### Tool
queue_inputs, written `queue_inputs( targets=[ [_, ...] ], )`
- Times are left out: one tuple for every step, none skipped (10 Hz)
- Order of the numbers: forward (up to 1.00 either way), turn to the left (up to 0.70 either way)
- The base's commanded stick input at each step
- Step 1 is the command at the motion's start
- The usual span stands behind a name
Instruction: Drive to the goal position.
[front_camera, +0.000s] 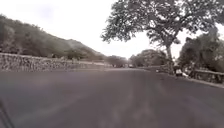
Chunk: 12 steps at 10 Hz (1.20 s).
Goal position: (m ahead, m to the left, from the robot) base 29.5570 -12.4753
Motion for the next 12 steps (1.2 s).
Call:
queue_inputs(
  targets=[
    [0.7, 0.0],
    [0.7, 0.0],
    [0.7, 0.0],
    [0.7, 0.0],
    [0.7, 0.0],
    [0.7, 0.0],
    [0.7, 0.0],
    [0.7, 0.0],
    [0.7, 0.0],
    [0.7, 0.0],
    [0.7, 0.0],
    [0.7, 0.0]
  ],
)
